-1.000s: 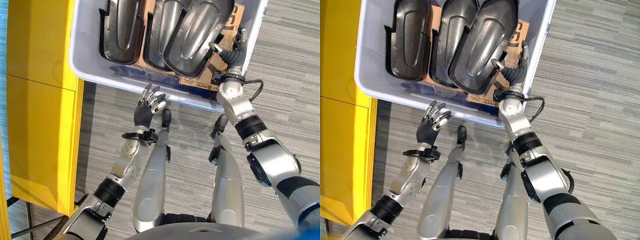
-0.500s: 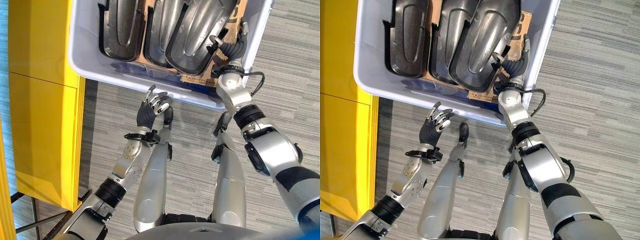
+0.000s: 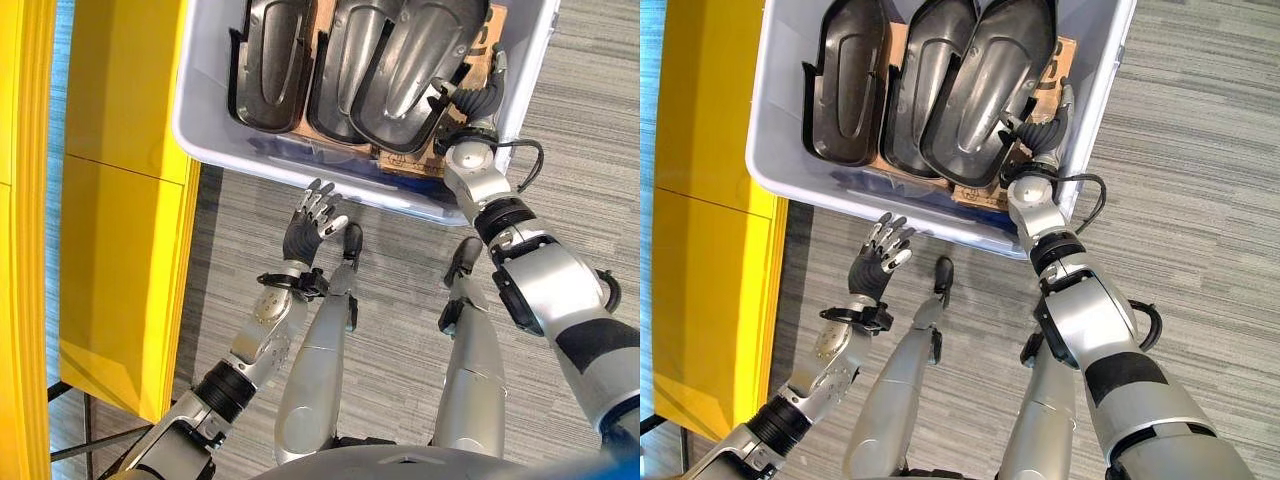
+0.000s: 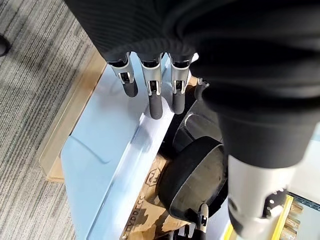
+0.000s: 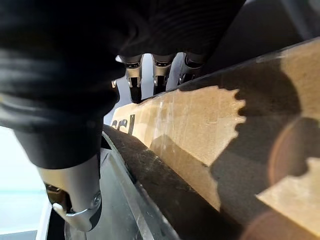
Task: Move parts from the plastic box to the shelf.
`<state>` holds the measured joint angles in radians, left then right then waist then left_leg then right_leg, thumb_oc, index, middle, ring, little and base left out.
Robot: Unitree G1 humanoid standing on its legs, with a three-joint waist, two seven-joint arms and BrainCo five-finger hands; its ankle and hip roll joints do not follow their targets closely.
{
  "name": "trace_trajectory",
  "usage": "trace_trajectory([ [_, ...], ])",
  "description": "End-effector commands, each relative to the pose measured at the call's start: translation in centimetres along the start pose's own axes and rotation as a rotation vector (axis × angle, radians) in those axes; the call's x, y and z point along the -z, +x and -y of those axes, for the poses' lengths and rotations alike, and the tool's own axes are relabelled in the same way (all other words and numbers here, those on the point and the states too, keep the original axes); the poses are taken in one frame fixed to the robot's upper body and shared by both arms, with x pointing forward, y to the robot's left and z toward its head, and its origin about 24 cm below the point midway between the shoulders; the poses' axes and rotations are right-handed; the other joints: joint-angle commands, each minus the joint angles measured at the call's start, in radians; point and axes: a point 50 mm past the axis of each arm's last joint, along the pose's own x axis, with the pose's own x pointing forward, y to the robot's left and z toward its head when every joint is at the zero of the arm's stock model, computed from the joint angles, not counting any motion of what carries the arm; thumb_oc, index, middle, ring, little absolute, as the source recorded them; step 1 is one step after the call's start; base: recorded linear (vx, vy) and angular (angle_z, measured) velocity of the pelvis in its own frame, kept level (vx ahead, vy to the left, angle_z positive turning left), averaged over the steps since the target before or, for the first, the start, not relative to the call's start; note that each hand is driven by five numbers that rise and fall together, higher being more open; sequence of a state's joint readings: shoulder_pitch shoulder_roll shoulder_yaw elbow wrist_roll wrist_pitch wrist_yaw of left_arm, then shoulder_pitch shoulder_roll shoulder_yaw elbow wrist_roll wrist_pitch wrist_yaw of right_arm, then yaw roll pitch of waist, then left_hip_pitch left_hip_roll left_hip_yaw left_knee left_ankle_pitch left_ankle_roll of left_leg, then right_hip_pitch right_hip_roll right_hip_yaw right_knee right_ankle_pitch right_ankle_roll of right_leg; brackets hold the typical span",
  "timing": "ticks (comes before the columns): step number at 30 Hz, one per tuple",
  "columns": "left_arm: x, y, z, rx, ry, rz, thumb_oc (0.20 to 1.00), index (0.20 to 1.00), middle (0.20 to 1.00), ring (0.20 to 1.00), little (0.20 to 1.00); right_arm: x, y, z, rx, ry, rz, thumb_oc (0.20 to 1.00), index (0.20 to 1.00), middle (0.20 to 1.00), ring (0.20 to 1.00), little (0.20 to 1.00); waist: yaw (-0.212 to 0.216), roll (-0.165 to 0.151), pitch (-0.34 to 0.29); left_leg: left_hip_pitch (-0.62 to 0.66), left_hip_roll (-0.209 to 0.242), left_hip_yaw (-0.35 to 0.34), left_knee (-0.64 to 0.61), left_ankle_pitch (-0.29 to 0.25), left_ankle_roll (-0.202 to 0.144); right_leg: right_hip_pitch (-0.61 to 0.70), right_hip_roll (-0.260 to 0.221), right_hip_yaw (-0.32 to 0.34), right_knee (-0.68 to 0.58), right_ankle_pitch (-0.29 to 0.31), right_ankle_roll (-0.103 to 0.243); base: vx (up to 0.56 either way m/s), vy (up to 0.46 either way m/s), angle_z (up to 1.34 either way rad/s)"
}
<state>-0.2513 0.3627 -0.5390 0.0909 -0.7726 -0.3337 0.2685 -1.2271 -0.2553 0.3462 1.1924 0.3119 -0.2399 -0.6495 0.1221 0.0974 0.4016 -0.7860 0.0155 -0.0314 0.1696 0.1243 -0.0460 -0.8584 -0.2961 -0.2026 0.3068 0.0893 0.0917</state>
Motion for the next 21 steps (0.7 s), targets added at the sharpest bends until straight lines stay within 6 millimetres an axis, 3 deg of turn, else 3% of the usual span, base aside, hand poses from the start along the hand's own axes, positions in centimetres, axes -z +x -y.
trace_trajectory([
  [1,-3.0,0.5,1.1,0.075,-0.005,0.134,1.0,1.0,1.0,1.0,1.0,4.0,-0.5,0.8,-0.043,-0.098,-0.215,1.0,1.0,1.0,1.0,1.0,0.041,0.011,0.118,-0.072,0.011,0.069,0.164,-0.205,0.037,0.164,0.001,-0.004,-0.123,-0.053,0.059,0.0,0.0,0.0],
  [5,-3.0,0.5,1.3,0.084,-0.007,0.132,1.0,1.0,1.0,1.0,1.0,4.9,-0.7,1.1,-0.07,-0.156,-0.252,1.0,1.0,1.0,1.0,1.0,0.047,0.016,0.118,-0.081,0.007,0.068,0.169,-0.208,0.038,0.153,0.001,-0.002,-0.119,-0.057,0.059,0.0,0.0,0.0],
  [6,-3.0,0.5,1.3,0.084,-0.006,0.128,1.0,1.0,1.0,1.0,1.0,5.4,-0.8,1.2,-0.087,-0.185,-0.272,0.906,0.906,0.906,0.906,0.906,0.049,0.017,0.118,-0.085,0.006,0.068,0.173,-0.208,0.038,0.15,0.0,-0.002,-0.115,-0.058,0.058,0.0,0.0,0.0],
  [7,-3.0,0.6,1.3,0.085,-0.006,0.129,1.0,1.0,1.0,1.0,1.0,5.5,-0.9,1.1,-0.101,-0.19,-0.285,0.548,0.548,0.548,0.548,0.548,0.049,0.018,0.118,-0.09,0.005,0.068,0.178,-0.21,0.039,0.148,0.001,-0.003,-0.11,-0.06,0.058,0.0,0.0,0.0],
  [8,-2.9,0.6,1.3,0.086,-0.006,0.126,1.0,1.0,1.0,1.0,1.0,5.7,-1.0,1.0,-0.106,-0.18,-0.302,0.526,0.526,0.526,0.526,0.526,0.049,0.019,0.118,-0.092,0.005,0.068,0.181,-0.212,0.039,0.145,0.0,-0.002,-0.109,-0.061,0.058,0.0,0.0,0.0],
  [9,-2.9,0.6,1.3,0.086,-0.005,0.125,1.0,1.0,1.0,1.0,1.0,6.1,-1.2,1.1,-0.119,-0.198,-0.322,0.2,0.2,0.2,0.2,0.2,0.051,0.02,0.118,-0.092,0.004,0.068,0.182,-0.212,0.04,0.145,0.0,-0.002,-0.107,-0.062,0.057,0.0,0.0,0.0],
  [21,-2.8,0.5,0.8,0.105,0.002,0.1,1.0,1.0,1.0,1.0,1.0,7.9,-1.7,1.6,-0.201,-0.252,-0.387,0.2,0.2,0.2,0.2,0.2,0.055,0.015,0.118,-0.043,0.005,0.068,0.183,-0.216,0.043,0.184,0.002,-0.004,-0.098,-0.062,0.057,0.0,0.0,0.0],
])
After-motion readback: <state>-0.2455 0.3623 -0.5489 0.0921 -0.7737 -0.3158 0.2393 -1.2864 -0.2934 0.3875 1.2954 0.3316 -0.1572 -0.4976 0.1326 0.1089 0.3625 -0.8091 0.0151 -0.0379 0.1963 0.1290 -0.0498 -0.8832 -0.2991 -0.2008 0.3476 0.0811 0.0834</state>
